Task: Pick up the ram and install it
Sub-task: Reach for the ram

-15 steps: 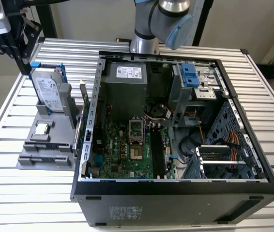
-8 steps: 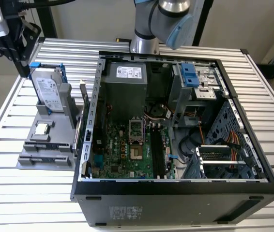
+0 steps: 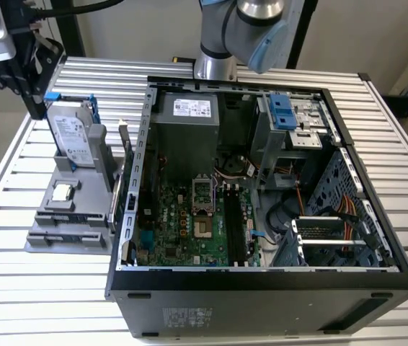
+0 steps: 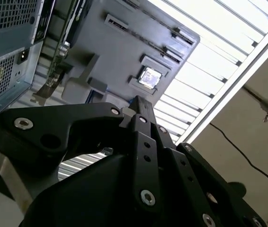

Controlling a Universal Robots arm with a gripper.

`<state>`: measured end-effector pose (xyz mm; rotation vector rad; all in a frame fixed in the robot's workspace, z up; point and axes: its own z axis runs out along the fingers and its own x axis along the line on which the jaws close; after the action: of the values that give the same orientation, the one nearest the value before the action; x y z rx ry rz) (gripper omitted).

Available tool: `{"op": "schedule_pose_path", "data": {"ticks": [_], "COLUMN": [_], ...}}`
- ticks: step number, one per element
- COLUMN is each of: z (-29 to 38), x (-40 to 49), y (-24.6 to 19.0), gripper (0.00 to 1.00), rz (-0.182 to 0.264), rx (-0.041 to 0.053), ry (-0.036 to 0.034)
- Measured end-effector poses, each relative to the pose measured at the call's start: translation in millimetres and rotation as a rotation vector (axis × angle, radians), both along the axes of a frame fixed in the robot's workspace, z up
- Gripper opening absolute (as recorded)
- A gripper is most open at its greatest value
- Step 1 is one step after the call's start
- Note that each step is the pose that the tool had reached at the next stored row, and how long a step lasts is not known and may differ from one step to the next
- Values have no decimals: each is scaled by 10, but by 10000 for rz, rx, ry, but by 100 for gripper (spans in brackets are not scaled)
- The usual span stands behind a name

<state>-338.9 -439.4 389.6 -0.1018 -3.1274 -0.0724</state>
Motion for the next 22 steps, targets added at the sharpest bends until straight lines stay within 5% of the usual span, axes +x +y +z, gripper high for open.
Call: {"op": "schedule_pose_path", "data": {"ticks": [10, 22], "z": [-1, -2], "x": [26, 36], "y": [-182, -294], "gripper": [0, 0], "rz": [0, 2], "rx": [-1, 0], "ry": [43, 69]}}
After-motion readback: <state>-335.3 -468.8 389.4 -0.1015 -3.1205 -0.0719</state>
